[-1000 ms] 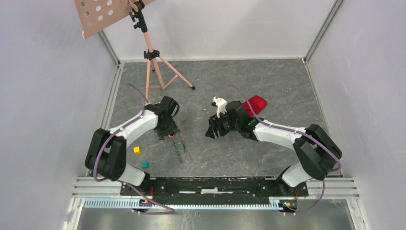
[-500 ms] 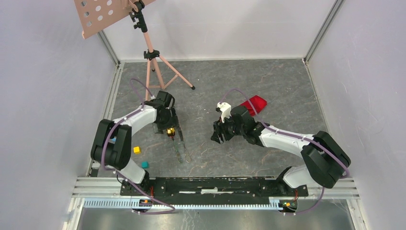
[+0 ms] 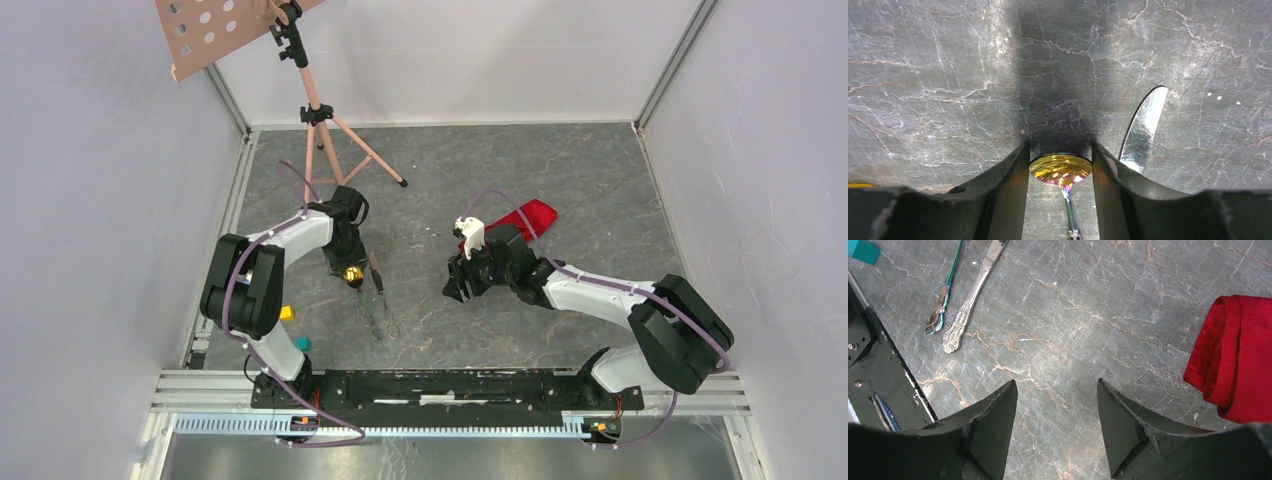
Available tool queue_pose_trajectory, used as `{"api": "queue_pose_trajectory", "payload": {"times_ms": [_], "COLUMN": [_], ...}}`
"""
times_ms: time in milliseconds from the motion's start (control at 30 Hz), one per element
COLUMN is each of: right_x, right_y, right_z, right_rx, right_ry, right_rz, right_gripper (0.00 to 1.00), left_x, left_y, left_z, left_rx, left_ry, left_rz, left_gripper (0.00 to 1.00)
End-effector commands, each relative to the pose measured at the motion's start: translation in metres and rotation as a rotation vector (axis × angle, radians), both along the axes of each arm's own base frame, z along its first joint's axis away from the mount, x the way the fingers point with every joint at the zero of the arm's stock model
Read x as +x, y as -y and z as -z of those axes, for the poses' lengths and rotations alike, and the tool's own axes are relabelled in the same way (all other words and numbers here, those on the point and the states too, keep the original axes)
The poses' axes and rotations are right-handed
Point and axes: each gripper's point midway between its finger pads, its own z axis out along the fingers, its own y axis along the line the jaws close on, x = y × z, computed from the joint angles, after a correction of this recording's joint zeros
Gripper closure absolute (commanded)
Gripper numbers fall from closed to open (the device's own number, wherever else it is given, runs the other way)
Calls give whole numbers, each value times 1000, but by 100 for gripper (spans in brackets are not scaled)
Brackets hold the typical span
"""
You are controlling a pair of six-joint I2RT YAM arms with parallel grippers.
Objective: Fold the napkin into a case and place the utensils inside
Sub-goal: Pick up the spoon from the center of the board, then pass from the left arm to the right
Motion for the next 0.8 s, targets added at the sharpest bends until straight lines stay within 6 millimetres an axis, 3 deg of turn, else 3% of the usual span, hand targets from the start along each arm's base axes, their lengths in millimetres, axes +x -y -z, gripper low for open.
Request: {"api": "queue_pose_trajectory", "payload": {"times_ms": [0,200,500,767], "right_x": [6,-3,-53,-66], "right_y": [-5,-20,-99,-138], "right_z": [-10,-10,-47,-36], "right_rx": [36,63,397,447], "right_ry": [50,31,-149,-243], "right_rz": [-19,-58,-201,-216], "right_gripper": [34,34,32,33], "left_x": [-7,-7,-6,0], "left_y": [-2,3,36,50], "left_z": [-5,-37,-83,-106], "left_rx": [12,-39,-259,-357], "left_ry": [-39,20,130,199], "left_rz": [-66,-61,-46,-64], "left_gripper": [55,69,81,85]}}
